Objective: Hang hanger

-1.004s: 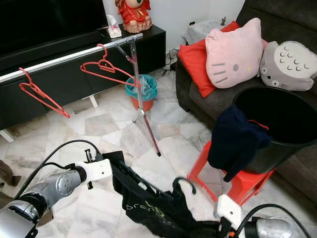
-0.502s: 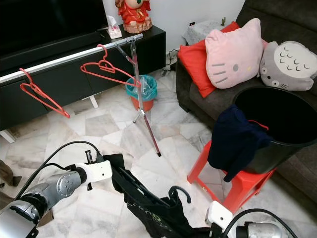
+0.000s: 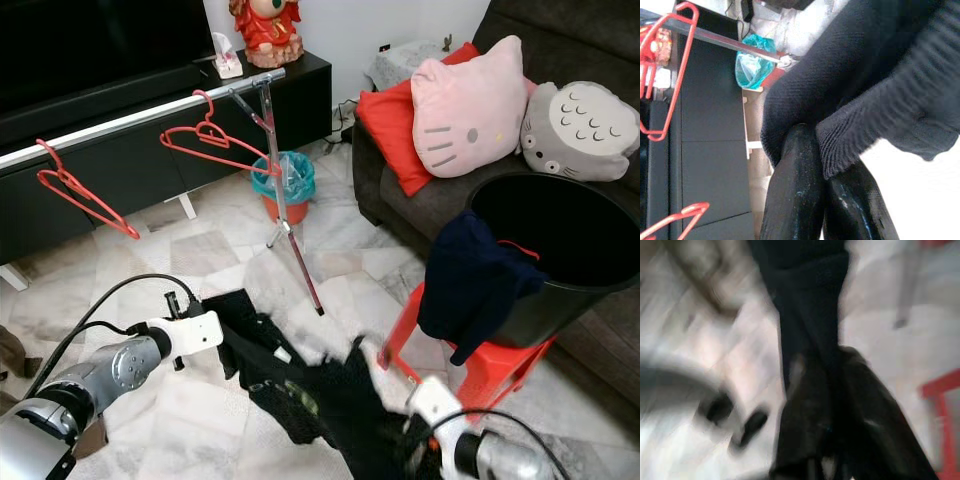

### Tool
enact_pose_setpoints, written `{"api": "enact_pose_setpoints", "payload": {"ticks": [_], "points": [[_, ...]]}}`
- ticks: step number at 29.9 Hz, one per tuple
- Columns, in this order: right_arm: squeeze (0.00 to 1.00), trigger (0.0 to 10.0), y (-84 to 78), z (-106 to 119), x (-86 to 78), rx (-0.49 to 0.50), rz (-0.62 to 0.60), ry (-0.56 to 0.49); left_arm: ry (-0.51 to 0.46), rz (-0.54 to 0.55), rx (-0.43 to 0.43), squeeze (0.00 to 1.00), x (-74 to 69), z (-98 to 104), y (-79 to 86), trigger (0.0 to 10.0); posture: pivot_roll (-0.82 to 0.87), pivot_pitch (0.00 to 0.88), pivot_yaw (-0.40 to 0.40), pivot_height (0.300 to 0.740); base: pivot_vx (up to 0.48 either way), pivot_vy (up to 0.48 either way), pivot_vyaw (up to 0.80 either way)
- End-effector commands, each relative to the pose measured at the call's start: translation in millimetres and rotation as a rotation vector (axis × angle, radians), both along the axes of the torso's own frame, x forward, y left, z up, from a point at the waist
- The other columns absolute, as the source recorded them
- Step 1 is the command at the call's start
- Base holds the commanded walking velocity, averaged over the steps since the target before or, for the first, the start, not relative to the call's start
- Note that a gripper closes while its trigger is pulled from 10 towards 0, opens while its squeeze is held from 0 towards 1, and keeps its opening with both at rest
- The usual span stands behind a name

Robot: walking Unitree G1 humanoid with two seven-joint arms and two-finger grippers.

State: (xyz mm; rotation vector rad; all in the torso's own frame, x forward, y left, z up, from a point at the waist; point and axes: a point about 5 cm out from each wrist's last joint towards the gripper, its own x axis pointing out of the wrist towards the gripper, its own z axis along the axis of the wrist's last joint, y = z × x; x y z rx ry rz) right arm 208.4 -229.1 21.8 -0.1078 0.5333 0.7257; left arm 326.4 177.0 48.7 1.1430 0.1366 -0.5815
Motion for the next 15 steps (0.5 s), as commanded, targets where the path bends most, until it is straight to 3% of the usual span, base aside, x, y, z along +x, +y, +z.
{"api": "enact_pose_setpoints", "payload": {"ticks": [1, 5, 9, 10, 15], "points": [[0.0, 0.0, -0.3, 13.1, 3.8, 0.105, -0.049, -0.065, -0.006, 0.065, 0.0, 0.0, 1.1, 2.7, 15.8, 10.0, -0.09, 0.043, 0.07, 0.74, 0.0, 0.0, 0.0], [0.0, 0.0, 8.6, 19.6, -1.0, 0.191, 0.008, -0.076, 0.034, 0.062, -0.003, 0.0, -3.2, -3.5, 15.5, 10.0, -0.09, 0.045, 0.068, 0.74, 0.0, 0.0, 0.0], [0.0, 0.0, 9.2, 21.2, 2.0, 0.221, -0.023, -0.116, 0.099, 0.036, -0.012, 0.0, -10.6, -12.7, 12.0, 10.0, -0.1, 0.046, 0.068, 0.74, 0.0, 0.0, 0.0], [0.0, 0.0, 10.0, 18.8, 6.0, 0.217, -0.067, -0.132, 0.152, 0.011, -0.019, 0.0, -16.9, -20.3, 8.1, 10.0, -0.1, 0.046, 0.066, 0.74, 0.0, 0.0, 0.0], [0.0, 0.0, 16.9, 8.4, 4.8, 0.195, -0.075, -0.106, 0.161, 0.02, -0.047, 0.0, -19.7, -24.1, 4.3, 10.0, -0.1, 0.046, 0.064, 0.74, 0.0, 0.0, 0.0]]}}
